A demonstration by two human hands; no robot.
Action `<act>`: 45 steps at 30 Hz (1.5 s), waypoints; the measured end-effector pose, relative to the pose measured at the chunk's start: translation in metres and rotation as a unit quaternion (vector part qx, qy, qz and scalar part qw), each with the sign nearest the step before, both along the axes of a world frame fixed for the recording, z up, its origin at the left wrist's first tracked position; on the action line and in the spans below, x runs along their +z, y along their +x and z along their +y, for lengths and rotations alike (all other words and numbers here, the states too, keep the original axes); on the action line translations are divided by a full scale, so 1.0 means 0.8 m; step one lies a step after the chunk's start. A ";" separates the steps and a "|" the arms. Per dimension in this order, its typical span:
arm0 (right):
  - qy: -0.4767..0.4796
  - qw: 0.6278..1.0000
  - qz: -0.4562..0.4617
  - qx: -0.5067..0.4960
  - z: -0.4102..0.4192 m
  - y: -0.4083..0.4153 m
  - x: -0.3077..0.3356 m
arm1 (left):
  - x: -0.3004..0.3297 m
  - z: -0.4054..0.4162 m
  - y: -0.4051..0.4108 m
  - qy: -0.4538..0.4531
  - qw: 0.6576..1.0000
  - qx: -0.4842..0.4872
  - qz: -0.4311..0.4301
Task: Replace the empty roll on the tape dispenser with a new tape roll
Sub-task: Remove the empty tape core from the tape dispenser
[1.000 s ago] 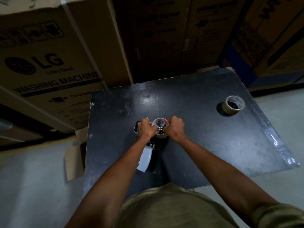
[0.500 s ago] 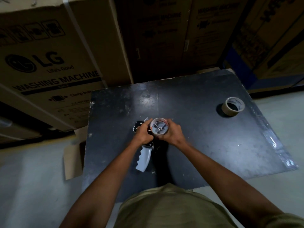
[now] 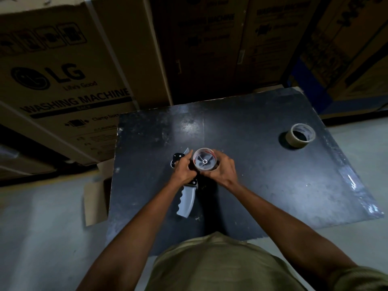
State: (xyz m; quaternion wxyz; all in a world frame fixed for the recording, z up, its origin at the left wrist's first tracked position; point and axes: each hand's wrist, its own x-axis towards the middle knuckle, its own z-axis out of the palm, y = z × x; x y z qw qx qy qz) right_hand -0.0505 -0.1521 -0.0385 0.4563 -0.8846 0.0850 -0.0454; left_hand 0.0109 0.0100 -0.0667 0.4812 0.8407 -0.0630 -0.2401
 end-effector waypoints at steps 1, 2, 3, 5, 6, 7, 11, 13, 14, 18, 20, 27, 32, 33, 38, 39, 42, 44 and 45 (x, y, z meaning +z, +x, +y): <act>0.001 1.000 0.007 -0.001 -0.002 0.001 0.002 | 0.000 0.002 0.001 -0.001 1.000 -0.002 -0.003; 0.000 1.000 0.019 0.002 -0.005 0.002 0.004 | 0.000 0.002 0.001 -0.001 1.000 -0.006 -0.002; -0.002 0.999 0.033 0.007 -0.009 0.004 0.007 | -0.002 0.001 0.003 -0.005 1.000 -0.009 0.001; -0.006 0.998 0.056 0.021 -0.016 0.010 0.012 | -0.002 -0.001 0.004 0.000 1.000 -0.008 0.010; -0.008 0.998 0.063 0.025 -0.018 0.012 0.013 | -0.001 -0.001 0.004 0.006 1.000 -0.006 0.015; -0.010 0.997 0.066 0.027 -0.019 0.013 0.014 | -0.001 -0.002 0.004 0.011 1.000 -0.006 0.018; -0.024 0.999 0.021 0.044 -0.012 0.008 0.008 | -0.014 0.004 0.008 0.022 1.000 -0.011 -0.008; -0.029 0.999 -0.006 0.046 -0.006 0.003 0.000 | -0.023 0.007 0.012 0.034 0.999 -0.012 -0.016; -0.024 0.999 -0.012 0.040 -0.004 0.001 -0.002 | -0.023 0.007 0.011 0.030 0.999 -0.010 -0.015; 0.005 1.000 0.013 0.013 -0.010 0.004 0.007 | -0.014 0.000 0.007 -0.020 1.000 0.003 -0.007; 0.019 0.999 0.043 0.004 -0.017 0.010 0.009 | -0.004 -0.006 0.002 -0.052 0.999 -0.001 -0.006; 0.078 0.996 0.044 -0.029 -0.031 0.004 0.007 | 0.000 -0.011 -0.017 -0.019 0.997 0.070 -0.032; 0.094 0.991 0.030 -0.087 -0.066 -0.021 0.001 | 0.026 -0.040 -0.052 -0.005 0.974 0.153 -0.167; 0.095 0.990 0.030 -0.104 -0.074 -0.028 0.001 | 0.029 -0.048 -0.057 -0.011 0.973 0.156 -0.171; 0.083 0.977 0.048 -0.190 -0.133 -0.070 -0.015 | 0.034 -0.098 -0.085 -0.041 0.987 0.089 -0.128; 0.081 0.974 0.052 -0.203 -0.146 -0.080 -0.017 | 0.031 -0.108 -0.089 -0.037 0.990 0.073 -0.116; 0.071 0.966 0.064 -0.242 -0.190 -0.108 -0.025 | 0.021 -0.137 -0.099 -0.031 0.995 0.025 -0.091; 0.056 0.960 0.069 -0.267 -0.218 -0.130 -0.029 | 0.014 -0.155 -0.105 -0.028 0.996 -0.003 -0.084; 0.046 0.957 0.074 -0.278 -0.231 -0.140 -0.031 | 0.012 -0.163 -0.107 -0.025 0.996 -0.014 -0.085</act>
